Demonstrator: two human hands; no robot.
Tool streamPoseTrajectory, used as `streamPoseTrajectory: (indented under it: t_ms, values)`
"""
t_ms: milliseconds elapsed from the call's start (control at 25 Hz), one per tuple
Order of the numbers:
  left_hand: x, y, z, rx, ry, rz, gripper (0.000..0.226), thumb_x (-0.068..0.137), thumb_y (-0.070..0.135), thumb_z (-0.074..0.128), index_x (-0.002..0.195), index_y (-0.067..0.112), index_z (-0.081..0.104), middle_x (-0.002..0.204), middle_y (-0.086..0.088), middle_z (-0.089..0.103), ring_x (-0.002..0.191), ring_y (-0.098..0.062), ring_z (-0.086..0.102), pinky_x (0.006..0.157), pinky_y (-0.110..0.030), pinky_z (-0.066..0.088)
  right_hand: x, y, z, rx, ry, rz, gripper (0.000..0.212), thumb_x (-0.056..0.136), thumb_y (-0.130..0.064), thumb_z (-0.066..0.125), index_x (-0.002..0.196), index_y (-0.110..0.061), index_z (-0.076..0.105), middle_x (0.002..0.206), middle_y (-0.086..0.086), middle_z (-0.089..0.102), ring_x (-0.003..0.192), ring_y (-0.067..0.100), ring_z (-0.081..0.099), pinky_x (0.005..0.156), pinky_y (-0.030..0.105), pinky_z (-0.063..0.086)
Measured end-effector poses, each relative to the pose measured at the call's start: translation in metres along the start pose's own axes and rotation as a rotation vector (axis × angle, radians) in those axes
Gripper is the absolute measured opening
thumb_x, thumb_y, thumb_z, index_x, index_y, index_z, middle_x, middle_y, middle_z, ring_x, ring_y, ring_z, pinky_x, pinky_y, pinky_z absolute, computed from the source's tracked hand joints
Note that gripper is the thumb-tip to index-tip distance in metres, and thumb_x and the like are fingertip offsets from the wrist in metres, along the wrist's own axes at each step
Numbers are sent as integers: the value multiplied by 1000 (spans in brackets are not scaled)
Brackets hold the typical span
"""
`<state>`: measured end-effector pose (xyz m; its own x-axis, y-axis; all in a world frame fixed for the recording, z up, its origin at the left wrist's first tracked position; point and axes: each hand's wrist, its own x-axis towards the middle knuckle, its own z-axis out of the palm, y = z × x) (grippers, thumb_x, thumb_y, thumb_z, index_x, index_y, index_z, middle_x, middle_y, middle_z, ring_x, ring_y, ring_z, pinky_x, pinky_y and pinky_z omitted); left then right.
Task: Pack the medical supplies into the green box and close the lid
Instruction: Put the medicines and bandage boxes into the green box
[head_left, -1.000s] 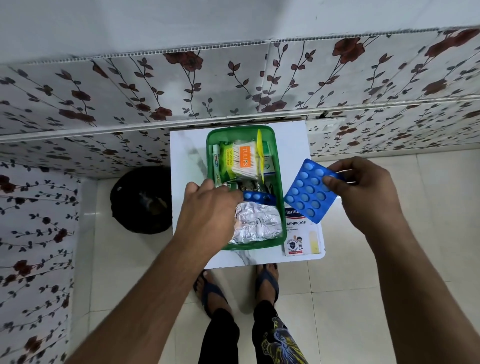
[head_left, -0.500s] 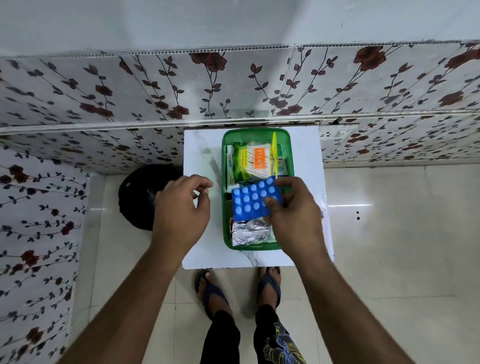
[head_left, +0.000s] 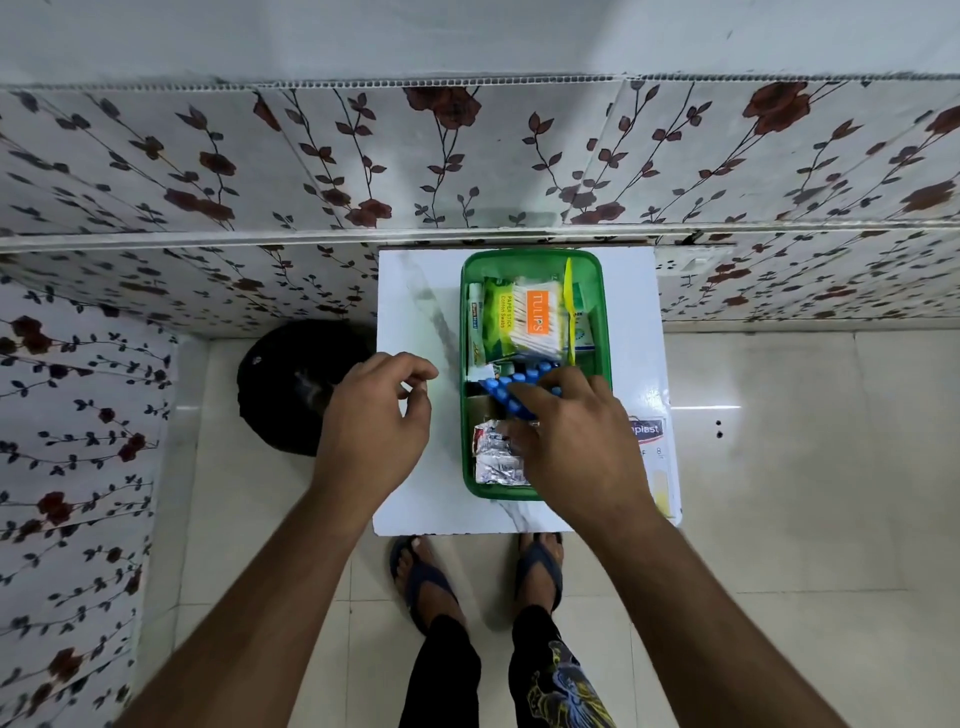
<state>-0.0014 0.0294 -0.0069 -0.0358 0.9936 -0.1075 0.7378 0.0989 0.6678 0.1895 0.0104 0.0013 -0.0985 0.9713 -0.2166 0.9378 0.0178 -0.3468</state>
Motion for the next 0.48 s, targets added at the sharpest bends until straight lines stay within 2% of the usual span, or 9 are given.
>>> streamPoseTrajectory:
  t_ms: [120,200,240,280,360,400,480]
  values:
    - [3,-3,-1,-36,2,-35,21,86,6,59,95,22,69,89,9,64,76,-3,58,67,-19,43,-11,19,-32,299,120,120,34,84,-36,71,117,-26,68,111,-1,65,98,19,59,77,27,48]
    - [5,-3,-3,-63,2,-79,21,87,7,59,94,23,70,88,10,64,74,-1,57,67,-15,42,-19,53,-42,455,257,348,23,84,-31,72,106,-27,69,99,-5,67,88,15,63,67,18,45]
    - [5,-3,-1,-72,-3,-95,21,87,7,59,93,23,70,88,10,64,74,0,57,67,-14,42,-22,72,-40,448,248,485,23,83,-33,72,104,-27,67,97,-5,67,87,17,65,66,21,45]
    - [5,-4,0,-74,-7,-106,21,87,7,59,93,24,69,88,10,65,74,0,57,67,-13,41,-24,89,-33,382,167,599,28,81,-37,73,107,-26,65,99,-3,68,90,20,65,68,26,45]
    - [6,-5,4,-69,-9,-119,20,88,7,59,92,23,70,89,9,66,76,1,57,66,-9,40,-27,109,-15,270,-55,710,47,77,-45,75,116,-24,57,108,1,66,96,22,63,74,33,47]
    - [7,-6,7,-69,-9,-120,20,88,7,59,92,23,70,90,8,66,77,1,57,66,-6,39,-27,115,-7,261,-111,732,55,75,-47,77,119,-24,54,110,2,66,97,23,63,76,35,48]
    - [8,-7,12,-63,-16,-117,20,87,7,59,91,24,70,90,8,67,77,1,58,65,-3,37,-25,118,4,280,-117,738,60,72,-46,79,120,-23,50,109,1,66,95,23,63,74,35,47]
